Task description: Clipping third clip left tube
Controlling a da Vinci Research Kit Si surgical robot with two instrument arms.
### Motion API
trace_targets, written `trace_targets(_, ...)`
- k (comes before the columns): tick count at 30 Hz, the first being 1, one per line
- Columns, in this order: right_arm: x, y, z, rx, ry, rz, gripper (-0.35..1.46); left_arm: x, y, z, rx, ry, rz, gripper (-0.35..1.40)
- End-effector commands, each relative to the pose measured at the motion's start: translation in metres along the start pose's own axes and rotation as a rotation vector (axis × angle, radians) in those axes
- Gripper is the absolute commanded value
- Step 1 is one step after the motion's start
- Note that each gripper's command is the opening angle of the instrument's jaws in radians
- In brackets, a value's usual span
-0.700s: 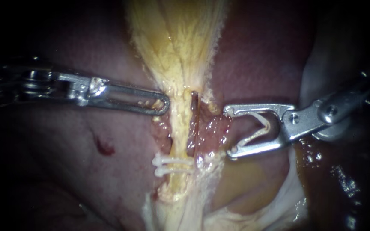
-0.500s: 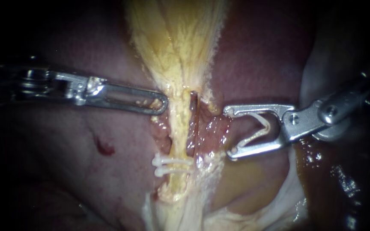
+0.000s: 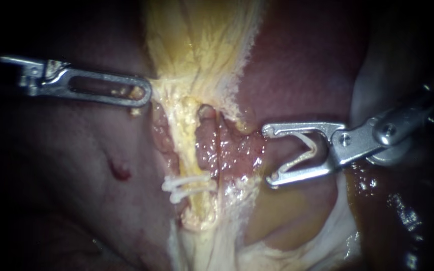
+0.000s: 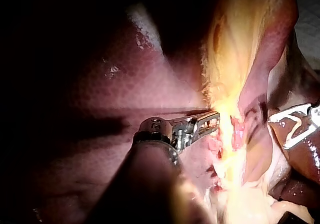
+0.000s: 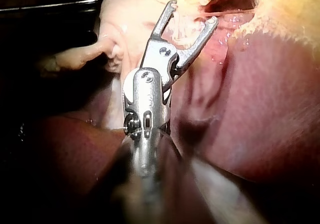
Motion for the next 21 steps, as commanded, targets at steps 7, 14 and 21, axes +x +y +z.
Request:
trace_targets(7, -0.0008, -0.0001, 0.0033, 0.018, 0.010, 0.004, 0.50, 0.0001, 0.0000, 0.0002, -0.002, -0.001, 0.000, -0.35)
trace_targets(14, -0.0026, 0.0004, 0.0089, 0.040, 0.023, 0.086, 0.50, 0.0003, -0.0002, 0.0004, -0.005, -0.003, 0.000, -0.35)
trace_targets(21, -0.0036, 0.0014, 0.0118, 0.054, 0.031, 0.161, 0.50, 0.0003, -0.0002, 0.0005, -0.005, -0.004, 0.000, -0.35)
